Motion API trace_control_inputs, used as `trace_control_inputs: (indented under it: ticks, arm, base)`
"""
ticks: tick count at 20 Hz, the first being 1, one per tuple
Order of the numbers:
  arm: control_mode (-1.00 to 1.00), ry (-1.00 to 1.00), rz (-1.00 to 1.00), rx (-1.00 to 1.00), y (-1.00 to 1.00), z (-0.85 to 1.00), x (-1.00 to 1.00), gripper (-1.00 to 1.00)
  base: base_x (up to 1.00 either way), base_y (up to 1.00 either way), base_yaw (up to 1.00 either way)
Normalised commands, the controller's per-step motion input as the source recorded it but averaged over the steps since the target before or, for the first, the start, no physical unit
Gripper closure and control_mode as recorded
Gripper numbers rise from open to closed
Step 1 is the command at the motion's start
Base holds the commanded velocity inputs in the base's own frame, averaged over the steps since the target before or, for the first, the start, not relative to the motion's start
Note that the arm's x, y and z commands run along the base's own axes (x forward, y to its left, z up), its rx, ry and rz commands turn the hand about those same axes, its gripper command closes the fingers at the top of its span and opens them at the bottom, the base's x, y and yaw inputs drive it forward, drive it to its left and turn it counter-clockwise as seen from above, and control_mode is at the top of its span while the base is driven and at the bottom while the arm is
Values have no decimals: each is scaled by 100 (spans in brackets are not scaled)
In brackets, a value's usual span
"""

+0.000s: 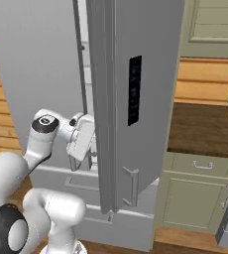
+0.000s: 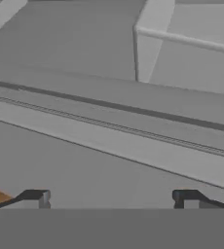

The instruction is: Take the strawberry from the fridge and place it on top of the pancake, located on the dining counter.

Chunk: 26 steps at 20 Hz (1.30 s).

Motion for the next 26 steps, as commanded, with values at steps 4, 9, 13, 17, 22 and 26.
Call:
trace_control_inputs:
  ticks: [4, 9, 13, 17, 22, 26]
  arm:
    - [-100, -11, -6, 4, -96, 2, -67, -100]
    - [-100, -21, 0, 6, -100, 0, -21, -100]
    - [-100, -26, 0, 8, -100, 0, -25, -100]
    - [-100, -26, 0, 10, -75, 7, -38, -100]
    - [-100, -17, -1, 0, 60, 32, -17, -100]
    - [-100, -4, -1, 31, 100, 10, 0, -100]
  base:
    - [0, 0, 0]
    - [0, 0, 0]
    - [0, 0, 0]
    - [0, 0, 0]
    - [0, 0, 0]
    - [0, 0, 0]
